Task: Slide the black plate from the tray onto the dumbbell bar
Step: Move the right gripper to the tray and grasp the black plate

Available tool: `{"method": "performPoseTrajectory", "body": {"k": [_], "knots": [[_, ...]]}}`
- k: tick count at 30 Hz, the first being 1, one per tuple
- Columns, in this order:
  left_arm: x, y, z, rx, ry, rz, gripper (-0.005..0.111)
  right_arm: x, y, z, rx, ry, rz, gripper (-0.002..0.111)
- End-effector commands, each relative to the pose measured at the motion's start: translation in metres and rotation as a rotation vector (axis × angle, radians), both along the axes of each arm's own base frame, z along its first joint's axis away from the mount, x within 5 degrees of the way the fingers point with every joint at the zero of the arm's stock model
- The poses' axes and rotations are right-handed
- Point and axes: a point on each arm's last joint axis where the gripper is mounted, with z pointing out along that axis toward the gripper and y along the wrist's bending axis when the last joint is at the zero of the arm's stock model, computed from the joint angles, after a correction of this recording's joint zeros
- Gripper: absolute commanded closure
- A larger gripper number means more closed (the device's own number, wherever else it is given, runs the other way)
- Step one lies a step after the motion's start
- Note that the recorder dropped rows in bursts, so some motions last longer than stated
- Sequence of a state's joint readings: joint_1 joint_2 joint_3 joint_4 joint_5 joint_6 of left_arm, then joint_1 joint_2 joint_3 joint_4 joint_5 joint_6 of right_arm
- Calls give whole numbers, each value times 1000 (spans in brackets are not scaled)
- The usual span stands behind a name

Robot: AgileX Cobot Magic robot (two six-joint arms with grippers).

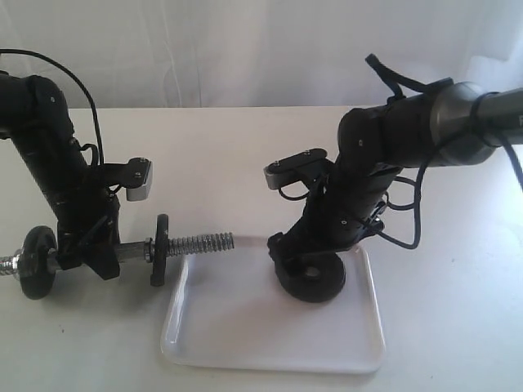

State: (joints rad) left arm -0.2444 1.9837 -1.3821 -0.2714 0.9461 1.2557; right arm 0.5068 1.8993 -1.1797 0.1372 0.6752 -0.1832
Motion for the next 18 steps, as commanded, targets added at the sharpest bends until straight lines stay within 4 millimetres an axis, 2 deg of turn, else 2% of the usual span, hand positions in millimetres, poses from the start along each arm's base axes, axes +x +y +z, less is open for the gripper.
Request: {"method": "performPoseTrajectory", "body": {"k": [1,10,18], "knots": [[-5,-6,14,-79,27,33,107,2,2,-7,-8,3,6,4],[-3,-7,14,-83,13,40,107,3,3,-27,-35,48,30,4],[-3,-7,14,-86,7,44,107,2,2,-35,-52,74,47,4]]}}
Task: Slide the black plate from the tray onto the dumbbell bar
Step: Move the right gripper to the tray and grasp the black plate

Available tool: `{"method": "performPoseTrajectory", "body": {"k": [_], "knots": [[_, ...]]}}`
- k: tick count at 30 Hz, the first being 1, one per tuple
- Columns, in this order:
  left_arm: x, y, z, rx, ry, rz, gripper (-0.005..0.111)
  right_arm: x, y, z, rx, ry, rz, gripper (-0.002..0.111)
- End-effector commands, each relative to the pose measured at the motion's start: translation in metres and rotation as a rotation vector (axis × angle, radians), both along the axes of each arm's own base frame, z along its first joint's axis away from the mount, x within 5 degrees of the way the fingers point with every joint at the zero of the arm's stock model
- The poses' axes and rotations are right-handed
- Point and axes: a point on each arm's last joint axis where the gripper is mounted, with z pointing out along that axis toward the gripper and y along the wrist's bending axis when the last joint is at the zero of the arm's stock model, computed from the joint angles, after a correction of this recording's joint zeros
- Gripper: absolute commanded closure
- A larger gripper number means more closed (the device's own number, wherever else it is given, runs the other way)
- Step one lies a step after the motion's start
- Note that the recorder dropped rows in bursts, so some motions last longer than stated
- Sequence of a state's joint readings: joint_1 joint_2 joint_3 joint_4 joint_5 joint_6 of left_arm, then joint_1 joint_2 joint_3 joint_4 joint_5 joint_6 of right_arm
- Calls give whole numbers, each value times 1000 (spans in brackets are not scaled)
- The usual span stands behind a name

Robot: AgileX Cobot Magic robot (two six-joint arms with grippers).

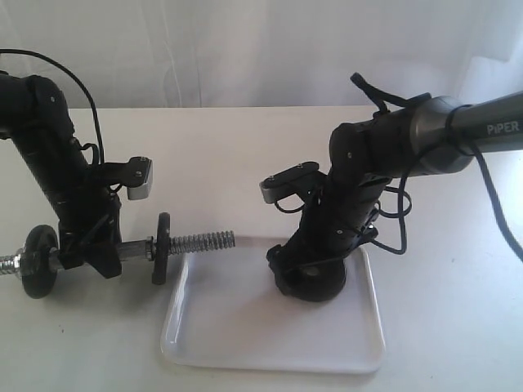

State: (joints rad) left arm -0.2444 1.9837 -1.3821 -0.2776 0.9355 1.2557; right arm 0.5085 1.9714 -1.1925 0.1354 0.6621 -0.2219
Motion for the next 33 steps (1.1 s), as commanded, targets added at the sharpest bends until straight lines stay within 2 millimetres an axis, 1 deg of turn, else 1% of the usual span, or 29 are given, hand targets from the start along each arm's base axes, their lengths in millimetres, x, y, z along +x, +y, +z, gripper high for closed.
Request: {"method": "performPoseTrajectory", "body": {"k": [1,5,7,8,9,10,11,14,16,18,20,23,27,29,30,31,33], "knots": [[-3,-7,14,-80,12,39,107,-3,-1,-12,-23,46,8,4],[-2,-7,14,-81,0,43,107,-3,-1,-12,-25,51,9,6],[-2,-7,14,-81,0,43,107,-3,-1,-12,-25,51,9,23],[-2,-7,14,-81,-2,44,107,-3,-1,-12,-24,49,8,42],[-2,-8,14,-92,-4,52,107,-4,-2,-12,-29,64,2,72],[-2,-9,15,-101,-2,57,107,-5,-2,-12,-34,74,3,87],[-2,-9,15,-107,0,61,107,-6,-3,-13,-40,86,6,107],[-2,-10,15,-119,3,68,107,-7,-3,-11,-36,84,5,108],[-1,-10,15,-119,1,69,107,-7,-2,-5,-17,73,-3,108],[-1,-12,16,-143,1,85,107,-8,0,7,17,53,4,108],[-1,-14,17,-163,4,95,107,-9,1,12,33,46,6,108],[1,-15,21,-167,-3,93,107,-9,1,13,38,44,5,108],[-3,-14,25,-166,42,73,106,-9,1,13,37,48,6,108],[-4,-15,25,-167,50,71,100,-9,1,13,36,50,6,108],[-4,-15,25,-170,50,70,93,-9,1,13,36,50,6,108],[-4,-15,25,-170,47,69,84,-9,1,13,36,50,6,108],[-2,-16,25,-180,34,81,62,-9,1,13,36,50,6,108]]}}
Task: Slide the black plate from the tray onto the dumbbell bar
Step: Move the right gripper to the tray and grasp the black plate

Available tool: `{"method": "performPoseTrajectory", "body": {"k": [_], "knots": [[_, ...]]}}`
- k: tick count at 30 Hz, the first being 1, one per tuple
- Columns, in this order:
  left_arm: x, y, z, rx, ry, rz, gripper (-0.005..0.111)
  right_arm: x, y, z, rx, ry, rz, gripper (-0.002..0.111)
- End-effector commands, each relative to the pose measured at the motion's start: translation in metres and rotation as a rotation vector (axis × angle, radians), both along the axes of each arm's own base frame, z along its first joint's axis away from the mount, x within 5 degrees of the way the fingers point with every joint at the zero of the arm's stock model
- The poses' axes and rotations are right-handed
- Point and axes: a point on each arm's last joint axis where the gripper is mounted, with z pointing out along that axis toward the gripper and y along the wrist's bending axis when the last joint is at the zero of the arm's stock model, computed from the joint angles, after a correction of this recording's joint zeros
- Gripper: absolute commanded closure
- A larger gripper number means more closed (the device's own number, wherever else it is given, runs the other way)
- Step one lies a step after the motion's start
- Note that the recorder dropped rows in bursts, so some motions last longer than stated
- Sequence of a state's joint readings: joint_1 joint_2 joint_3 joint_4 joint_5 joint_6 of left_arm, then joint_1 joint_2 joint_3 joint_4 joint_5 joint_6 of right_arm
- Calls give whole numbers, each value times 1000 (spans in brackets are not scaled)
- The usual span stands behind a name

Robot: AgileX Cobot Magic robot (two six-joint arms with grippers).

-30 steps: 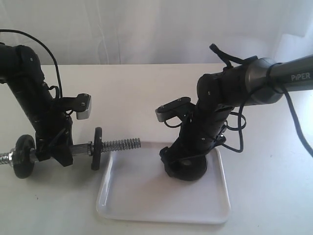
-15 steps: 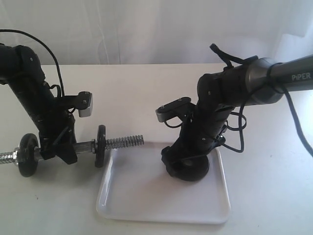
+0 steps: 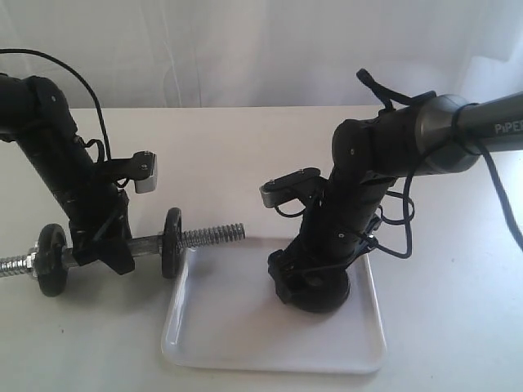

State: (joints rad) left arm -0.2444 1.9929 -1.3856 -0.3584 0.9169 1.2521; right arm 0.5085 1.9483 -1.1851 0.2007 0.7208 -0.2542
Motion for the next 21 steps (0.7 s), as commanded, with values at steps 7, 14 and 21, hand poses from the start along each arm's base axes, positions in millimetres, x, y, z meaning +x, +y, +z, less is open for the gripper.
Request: {"method": "performPoseTrajectory", "body": {"k": [7,14,21], "knots": [[0,-18,21,-184,6,56,24,-1,0,6,10,-10,14,108],[-4,-15,4,-156,56,-85,53,-1,0,6,9,-13,25,108],[-4,-19,-1,-119,14,-102,54,0,0,7,13,-23,27,108]]}}
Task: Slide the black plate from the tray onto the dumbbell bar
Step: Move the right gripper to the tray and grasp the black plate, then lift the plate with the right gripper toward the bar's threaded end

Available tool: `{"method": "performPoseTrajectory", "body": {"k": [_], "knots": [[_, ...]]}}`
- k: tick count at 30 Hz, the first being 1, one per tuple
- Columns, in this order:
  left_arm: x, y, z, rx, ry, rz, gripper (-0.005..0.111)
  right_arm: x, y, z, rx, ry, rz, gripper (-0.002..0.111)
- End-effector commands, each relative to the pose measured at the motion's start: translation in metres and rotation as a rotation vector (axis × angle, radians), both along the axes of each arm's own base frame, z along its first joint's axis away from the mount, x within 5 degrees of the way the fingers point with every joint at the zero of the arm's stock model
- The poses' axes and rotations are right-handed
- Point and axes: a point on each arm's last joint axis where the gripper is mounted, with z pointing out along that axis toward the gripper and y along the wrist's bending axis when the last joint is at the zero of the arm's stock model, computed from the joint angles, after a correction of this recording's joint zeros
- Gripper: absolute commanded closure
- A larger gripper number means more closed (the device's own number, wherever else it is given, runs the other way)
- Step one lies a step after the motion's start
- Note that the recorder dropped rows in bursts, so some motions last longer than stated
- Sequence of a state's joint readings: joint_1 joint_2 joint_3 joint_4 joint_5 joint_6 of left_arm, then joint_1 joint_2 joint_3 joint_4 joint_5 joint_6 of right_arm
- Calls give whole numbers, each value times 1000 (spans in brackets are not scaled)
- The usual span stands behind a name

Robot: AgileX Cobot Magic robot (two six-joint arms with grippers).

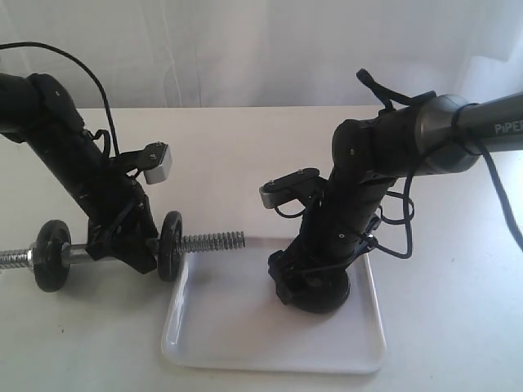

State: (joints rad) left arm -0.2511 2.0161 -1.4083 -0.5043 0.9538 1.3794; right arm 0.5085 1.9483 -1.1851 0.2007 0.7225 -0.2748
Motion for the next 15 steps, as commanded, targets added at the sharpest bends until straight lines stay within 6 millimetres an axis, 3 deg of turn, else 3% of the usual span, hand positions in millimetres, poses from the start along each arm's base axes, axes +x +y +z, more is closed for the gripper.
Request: {"method": "performPoseTrajectory", "body": {"k": [1,12,15], "knots": [[-7,-4,-6,39,-6,-57,56,0,1,7,15,-20,7,108],[-6,-7,-12,11,-97,-111,107,0,1,7,16,-22,6,108],[-4,-7,-13,12,-122,-102,107,0,1,7,16,-22,6,108]]}}
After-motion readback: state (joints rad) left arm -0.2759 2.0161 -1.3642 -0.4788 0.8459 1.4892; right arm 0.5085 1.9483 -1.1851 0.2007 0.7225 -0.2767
